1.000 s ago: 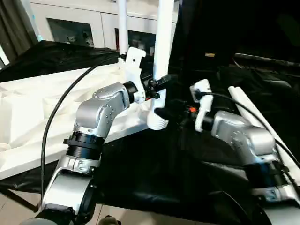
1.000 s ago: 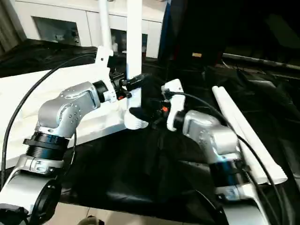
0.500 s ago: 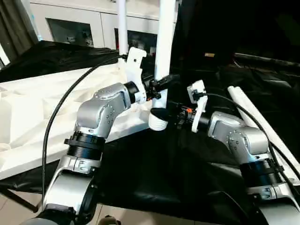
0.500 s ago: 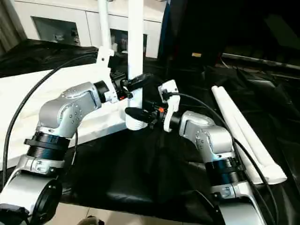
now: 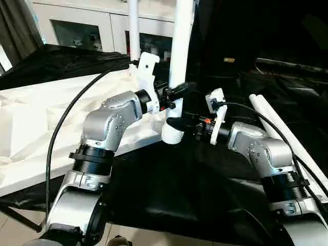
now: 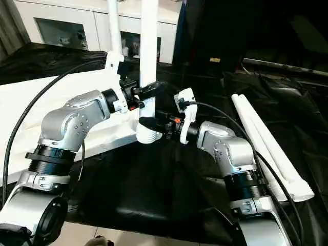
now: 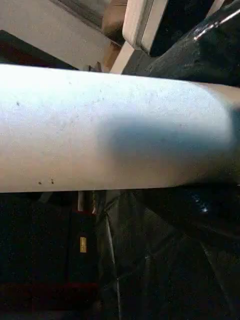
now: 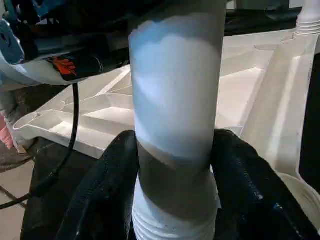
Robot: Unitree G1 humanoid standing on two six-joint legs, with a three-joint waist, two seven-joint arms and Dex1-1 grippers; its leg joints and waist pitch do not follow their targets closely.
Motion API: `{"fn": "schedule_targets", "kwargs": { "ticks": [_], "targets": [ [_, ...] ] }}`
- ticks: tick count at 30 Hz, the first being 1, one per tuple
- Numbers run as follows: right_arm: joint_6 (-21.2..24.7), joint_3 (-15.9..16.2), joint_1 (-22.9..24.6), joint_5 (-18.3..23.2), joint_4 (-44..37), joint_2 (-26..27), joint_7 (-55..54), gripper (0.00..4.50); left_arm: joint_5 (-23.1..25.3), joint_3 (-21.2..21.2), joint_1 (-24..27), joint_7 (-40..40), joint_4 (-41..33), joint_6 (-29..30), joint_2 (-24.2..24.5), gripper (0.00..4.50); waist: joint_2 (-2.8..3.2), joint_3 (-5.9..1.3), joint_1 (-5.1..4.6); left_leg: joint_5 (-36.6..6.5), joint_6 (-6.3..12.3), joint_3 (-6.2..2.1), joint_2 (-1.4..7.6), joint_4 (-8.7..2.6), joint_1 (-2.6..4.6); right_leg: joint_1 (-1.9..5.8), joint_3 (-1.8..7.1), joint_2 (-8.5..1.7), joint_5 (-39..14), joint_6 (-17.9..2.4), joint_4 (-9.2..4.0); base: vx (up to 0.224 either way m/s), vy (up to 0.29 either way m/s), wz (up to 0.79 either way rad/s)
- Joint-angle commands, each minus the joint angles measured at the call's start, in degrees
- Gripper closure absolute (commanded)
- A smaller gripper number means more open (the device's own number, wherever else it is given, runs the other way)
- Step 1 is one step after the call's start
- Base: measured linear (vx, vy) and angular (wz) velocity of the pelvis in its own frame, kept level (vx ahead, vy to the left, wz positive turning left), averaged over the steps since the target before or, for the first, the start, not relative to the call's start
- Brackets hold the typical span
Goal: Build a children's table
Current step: Insert table leg to table base
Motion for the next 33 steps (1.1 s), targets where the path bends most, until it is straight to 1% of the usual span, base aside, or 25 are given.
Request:
{"fn": "schedule_targets", "kwargs": {
  "ticks": [1,2,3,4,5,6,7,9,10,12,13,14,17,18,19,20,25,26,27,28,29,30,31,32,33],
  "targets": [
    [-1.1,0.0,-0.5,-1.1,-0.1,-0.3,0.0,2.63,-1.3,1.0,-0.8,0.2,-2.2,0.3,-0.6,2.57,0.02,-4.23,-0.10,-9.9,-1.29,0.40,0.12,-3.83,1.20,2.88,1.69,-2.67,-5.5,-10.9,-4.73,0.000,0.000,0.00],
    [-2.0,-0.1,-0.7,-2.0,0.7,0.0,-1.2,2.63,-1.4,1.0,-0.8,0.2,-2.3,0.5,-0.5,2.57,0.05,-4.23,-0.11,-10.0,-1.38,0.41,0.11,-3.83,1.23,2.82,1.68,-2.66,-5.6,-10.8,-4.77,0.000,0.000,0.00],
    [-2.0,-0.8,-1.0,-1.7,1.5,0.7,-2.1,2.63,-1.5,1.0,-0.7,0.1,-2.5,0.6,-0.5,2.57,0.04,-4.20,-0.09,-10.2,-1.40,0.42,0.09,-3.84,1.24,2.81,1.68,-2.65,-5.8,-10.8,-4.81,0.000,0.000,0.00],
    [-1.4,-1.3,-1.1,-1.0,1.7,1.2,-2.1,2.63,-1.5,0.9,-0.6,0.0,-2.7,0.8,-0.5,2.57,0.22,-4.24,-0.15,-10.4,-1.54,0.37,0.12,-3.89,1.28,2.78,1.67,-2.67,-5.9,-10.9,-4.77,0.000,0.000,0.00],
    [-1.0,-1.6,-1.2,-0.5,1.8,1.4,-2.0,2.63,-1.5,0.9,-0.5,0.0,-2.9,0.9,-0.5,2.57,0.15,-4.24,-0.16,-10.6,-1.51,0.42,0.11,-3.88,1.29,2.77,1.67,-2.63,-5.9,-10.9,-4.79,0.000,0.000,0.00],
    [-0.4,-1.5,-1.3,-0.1,1.5,1.7,-1.8,2.07,-1.5,0.5,-0.4,-0.5,-3.3,1.1,-0.4,2.57,0.39,-4.23,-0.14,-10.6,-1.54,0.34,0.11,-3.91,1.30,2.77,1.66,-2.62,-5.8,-11.0,-4.75,0.000,0.000,0.00],
    [-0.3,-1.5,-1.4,-0.1,1.4,1.8,-1.8,1.93,-1.5,0.4,-0.3,-0.7,-3.4,1.1,-0.4,2.57,0.35,-4.24,-0.15,-10.6,-1.57,0.34,0.15,-3.94,1.33,2.75,1.65,-2.60,-5.6,-11.0,-4.78,0.000,0.000,0.00],
    [0.3,-0.7,-1.6,-0.5,1.1,1.9,-1.9,1.93,-1.3,-0.4,0.0,-1.5,-3.7,1.2,-0.1,2.57,0.38,-4.26,-0.14,-10.3,-1.72,0.33,0.16,-3.95,1.35,2.77,1.64,-2.59,-4.8,-11.2,-4.71,0.000,0.000,0.00],
    [0.3,-0.1,-1.7,-1.2,1.2,1.8,-2.2,1.73,-1.2,-0.6,0.1,-1.9,-3.8,1.3,0.1,2.57,0.50,-4.28,-0.10,-10.4,-1.88,0.34,0.18,-3.95,1.41,2.71,1.62,-2.58,-4.5,-11.3,-4.67,0.000,0.000,0.00],
    [0.7,0.3,-2.0,-1.9,1.8,2.0,-2.7,1.59,-1.0,-1.2,0.4,-2.2,-4.1,1.2,0.4,2.57,0.47,-4.26,-0.16,-10.3,-2.00,0.34,0.13,-3.99,1.32,2.75,1.62,-2.54,-4.3,-11.3,-4.63,0.000,0.000,0.00],
    [0.3,0.2,-2.3,-2.4,2.4,2.0,-3.0,1.59,-0.9,-1.1,0.3,-2.2,-4.1,1.1,0.3,2.57,0.44,-4.22,-0.15,-10.8,-2.11,0.38,0.13,-3.97,1.38,2.72,1.66,-2.58,-4.7,-11.3,-4.68,0.000,0.000,0.00],
    [0.1,0.0,-2.4,-2.5,2.9,2.1,-3.0,1.92,-0.8,-1.0,0.3,-2.1,-4.0,1.1,0.3,2.57,0.41,-4.22,-0.16,-10.9,-2.25,0.37,0.14,-4.02,1.37,2.73,1.66,-2.57,-5.0,-11.2,-4.67,0.000,0.000,0.00],
    [0.1,-0.8,-2.7,-2.1,3.5,2.1,-2.9,1.93,-0.5,-0.9,0.1,-2.1,-3.7,0.9,0.5,2.57,0.23,-4.21,-0.21,-11.0,-2.18,0.39,0.13,-4.00,1.30,2.83,1.71,-2.61,-5.2,-10.8,-4.76,0.000,0.000,0.00],
    [0.2,-0.9,-2.6,-1.9,3.3,2.0,-2.6,2.15,-0.5,-0.9,0.1,-2.2,-3.7,0.9,0.6,2.57,0.31,-4.25,-0.19,-10.8,-2.11,0.37,0.14,-3.99,1.33,2.81,1.70,-2.62,-5.1,-10.8,-4.71,0.000,0.000,0.00],
    [0.4,-0.9,-2.6,-1.4,2.9,1.8,-1.9,2.15,-0.4,-0.9,0.1,-2.4,-3.7,0.9,0.7,2.57,0.34,-4.23,-0.21,-10.7,-2.06,0.34,0.18,-4.05,1.33,2.80,1.67,-2.63,-5.0,-10.8,-4.70,0.000,0.000,0.00],
    [0.6,-1.1,-2.5,-1.3,2.6,1.7,-1.9,2.36,-0.4,-0.8,0.2,-2.5,-3.8,0.9,0.9,2.57,0.33,-4.25,-0.21,-10.5,-2.07,0.38,0.15,-3.99,1.34,2.80,1.69,-2.58,-4.6,-10.9,-4.67,0.000,0.000,0.00],
    [1.0,-0.8,-2.0,-0.3,1.2,1.2,-0.3,2.52,0.1,-1.0,0.2,-2.5,-3.6,0.5,1.5,2.57,0.24,-4.25,-0.21,-10.3,-1.94,0.40,0.15,-4.01,1.33,2.82,1.67,-2.57,-4.2,-11.0,-4.66,0.000,0.000,0.00],
    [1.2,-0.8,-1.8,-0.1,0.9,1.1,0.6,2.53,0.1,-1.2,0.2,-2.6,-3.5,0.7,1.7,2.01,0.30,-4.23,-0.19,-10.4,-1.93,0.39,0.17,-4.02,1.33,2.82,1.68,-2.61,-4.3,-11.0,-4.67,0.000,0.000,0.00],
    [1.8,-0.6,-1.2,0.7,0.0,0.6,2.2,2.53,-1.1,-0.9,0.2,-3.4,-3.7,2.3,2.0,2.01,0.33,-4.22,-0.19,-10.5,-1.92,0.39,0.14,-4.01,1.32,2.83,1.68,-2.59,-4.4,-11.0,-4.69,0.000,0.000,0.00],
    [2.1,-0.6,-0.7,1.1,-0.6,0.2,3.5,2.54,-1.9,-0.7,0.2,-4.1,-3.8,3.5,2.2,1.85,0.24,-4.27,-0.08,-10.2,-1.71,0.41,0.14,-3.99,1.35,2.92,1.68,-2.58,-3.9,-11.1,-4.64,0.000,0.000,0.00],
    [2.1,-0.6,-0.7,1.1,-0.6,0.2,3.5,2.54,-1.9,-0.7,0.2,-4.1,-3.8,3.5,2.2,1.85,0.24,-4.30,0.00,-9.6,-1.41,0.40,0.11,-3.96,1.23,3.02,1.67,-2.52,-2.8,-11.2,-4.51,0.000,0.000,0.00],
    [2.9,-0.5,0.1,2.2,-2.0,-0.5,5.5,2.55,-3.2,-0.6,0.6,-5.9,-4.4,4.4,2.7,1.78,0.30,-4.32,-0.04,-9.3,-1.41,0.37,0.16,-3.96,1.25,2.95,1.63,-2.53,-2.3,-11.3,-4.43,0.000,0.000,0.00],
    [2.9,-0.5,0.1,2.2,-2.0,-0.5,5.5,2.55,-3.2,-0.6,0.6,-5.9,-4.4,4.4,2.7,1.67,0.28,-4.35,0.12,-9.1,-1.20,0.45,0.12,-3.87,1.35,2.98,1.65,-2.59,-2.0,-11.6,-4.44,0.000,0.000,0.00],
    [4.0,-0.1,1.0,3.3,-3.6,-1.4,7.7,2.56,-4.4,-0.6,1.3,-8.3,-5.4,4.6,3.3,1.54,0.29,-4.31,-0.01,-9.1,-1.17,0.39,0.15,-3.93,1.21,2.98,1.64,-2.57,-1.9,-11.8,-4.38,0.000,0.000,0.00],
    [4.0,-0.1,1.0,3.3,-3.6,-1.4,7.7,2.56,-4.4,-0.6,1.3,-8.3,-5.4,4.6,3.3,1.40,0.32,-4.37,0.16,-9.0,-0.98,0.42,0.19,-3.88,1.32,3.05,1.63,-2.61,-1.6,-12.0,-4.35,0.000,0.000,0.00]
  ]
}}
